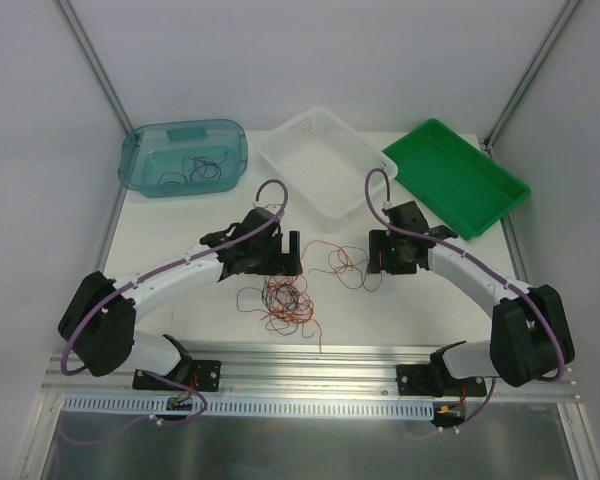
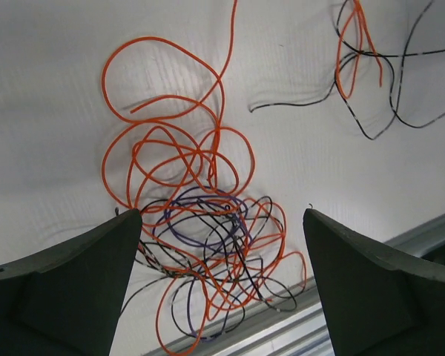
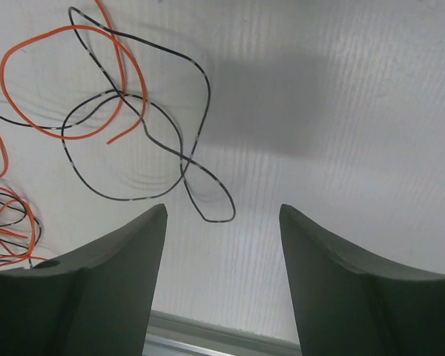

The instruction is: Untangle the cables

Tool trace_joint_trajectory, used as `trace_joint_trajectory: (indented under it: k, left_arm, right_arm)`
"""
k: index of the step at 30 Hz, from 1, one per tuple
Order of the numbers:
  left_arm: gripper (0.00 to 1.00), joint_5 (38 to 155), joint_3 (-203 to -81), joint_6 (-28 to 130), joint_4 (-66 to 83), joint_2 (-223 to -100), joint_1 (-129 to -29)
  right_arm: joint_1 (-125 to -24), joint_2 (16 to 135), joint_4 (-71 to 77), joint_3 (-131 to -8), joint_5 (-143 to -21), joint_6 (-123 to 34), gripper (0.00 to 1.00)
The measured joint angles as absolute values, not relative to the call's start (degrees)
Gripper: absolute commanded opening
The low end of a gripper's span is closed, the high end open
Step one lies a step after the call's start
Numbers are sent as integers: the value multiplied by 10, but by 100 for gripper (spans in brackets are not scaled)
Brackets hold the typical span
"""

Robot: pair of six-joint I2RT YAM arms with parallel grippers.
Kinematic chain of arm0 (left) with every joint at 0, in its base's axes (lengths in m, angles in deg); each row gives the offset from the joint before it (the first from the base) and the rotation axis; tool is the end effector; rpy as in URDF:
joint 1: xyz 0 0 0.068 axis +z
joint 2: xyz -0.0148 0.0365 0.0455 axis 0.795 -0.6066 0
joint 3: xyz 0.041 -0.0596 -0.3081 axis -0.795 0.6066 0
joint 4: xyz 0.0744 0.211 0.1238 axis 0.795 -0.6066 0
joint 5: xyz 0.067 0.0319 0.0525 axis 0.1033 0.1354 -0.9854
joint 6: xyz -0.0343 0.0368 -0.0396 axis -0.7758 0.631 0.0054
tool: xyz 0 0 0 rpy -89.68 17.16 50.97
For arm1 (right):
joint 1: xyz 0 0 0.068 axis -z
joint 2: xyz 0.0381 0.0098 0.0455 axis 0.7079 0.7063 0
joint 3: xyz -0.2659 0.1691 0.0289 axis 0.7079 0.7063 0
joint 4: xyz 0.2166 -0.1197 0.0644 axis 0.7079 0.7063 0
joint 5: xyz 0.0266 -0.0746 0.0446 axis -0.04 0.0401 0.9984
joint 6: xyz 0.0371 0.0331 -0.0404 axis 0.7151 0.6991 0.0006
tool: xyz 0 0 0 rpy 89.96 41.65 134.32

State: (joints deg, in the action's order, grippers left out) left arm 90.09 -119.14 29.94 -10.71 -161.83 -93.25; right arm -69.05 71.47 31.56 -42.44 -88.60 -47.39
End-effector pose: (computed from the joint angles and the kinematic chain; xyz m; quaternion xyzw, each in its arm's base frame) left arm 0.2080 -0.1803 0.2747 0.0666 0.9166 -0.2484 0.3061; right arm 0.2331 0.1045 0.2511 -0.1668 0.9450 0.0750 0.2710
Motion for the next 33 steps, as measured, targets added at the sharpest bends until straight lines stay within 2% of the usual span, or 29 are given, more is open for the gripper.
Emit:
trace_joint_trajectory:
  k: [7, 8, 10, 11, 12, 13, 15, 16, 21, 26, 33]
  left_arm:
    - [82, 859, -1210, 270, -92, -1744, -940]
    - [81, 858, -1210, 266, -92, -1759, -940]
    - [69, 856, -1210, 261, -92, -1779, -943]
    - [64, 852, -1213, 258, -90, -1783, -945]
    - [60, 851, -1213, 256, -86, -1783, -946]
    - [48, 850, -1213, 253, -84, -1786, -947]
    - [38, 849, -1212, 247, -81, -1791, -947]
    - [25, 848, -1212, 246, -79, -1793, -947]
    - [0, 844, -1205, 234, -68, -1797, -947]
    - [0, 848, -1182, 232, -50, -1781, -929]
    - [0, 846, -1111, 236, -53, -1705, -841]
  right_arm:
    - [-690, 755, 266, -421, -849, -481, 54]
    - [-690, 758, 262, -419, -846, -482, 44]
    - [-689, 763, 258, -414, -842, -486, 30]
    - [-689, 765, 258, -412, -841, -487, 19]
    - [-689, 765, 258, -410, -840, -486, 14]
    - [-689, 764, 260, -409, -840, -487, 7]
    - [-689, 761, 267, -409, -842, -488, 3]
    - [-689, 755, 276, -410, -845, -489, 1]
    - [-686, 669, 391, -468, -896, -497, 1]
    - [-662, 587, 486, -657, -955, -512, 1]
    - [-628, 537, 554, -888, -1019, -541, 1]
